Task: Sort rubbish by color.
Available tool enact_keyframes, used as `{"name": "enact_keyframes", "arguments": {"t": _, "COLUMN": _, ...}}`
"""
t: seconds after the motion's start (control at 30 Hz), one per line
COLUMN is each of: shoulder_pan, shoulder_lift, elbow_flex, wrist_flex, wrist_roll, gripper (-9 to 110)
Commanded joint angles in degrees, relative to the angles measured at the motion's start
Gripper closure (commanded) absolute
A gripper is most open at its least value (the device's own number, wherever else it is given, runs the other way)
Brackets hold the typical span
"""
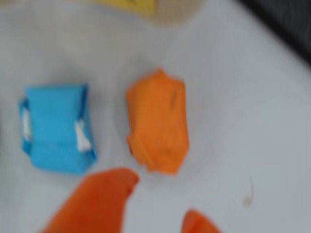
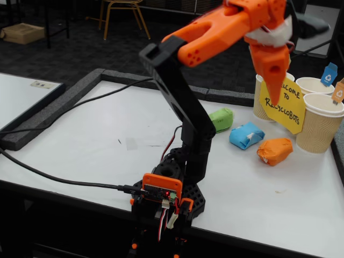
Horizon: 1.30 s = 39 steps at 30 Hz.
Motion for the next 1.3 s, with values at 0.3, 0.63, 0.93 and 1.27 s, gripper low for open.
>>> {"name": "enact_keyframes", "arguments": {"t": 0.3, "shoulder_pan": 6.33, "shoulder_lift": -8.7, "elbow_flex": 3.52, "wrist_flex": -13.89, "wrist_roll": -29.18, "gripper": 87}}
{"name": "enact_keyframes", "arguments": {"t": 0.63, "shoulder_pan": 6.33, "shoulder_lift": -20.13, "elbow_flex": 3.78, "wrist_flex": -22.5, "wrist_roll": -29.18, "gripper": 87}}
{"name": "enact_keyframes", "arguments": {"t": 0.93, "shoulder_pan": 6.15, "shoulder_lift": -25.22, "elbow_flex": 8.7, "wrist_flex": -28.65, "wrist_roll": -28.74, "gripper": 85}}
{"name": "enact_keyframes", "arguments": {"t": 1.27, "shoulder_pan": 5.89, "shoulder_lift": -27.69, "elbow_flex": 8.79, "wrist_flex": -33.75, "wrist_roll": -28.56, "gripper": 81}}
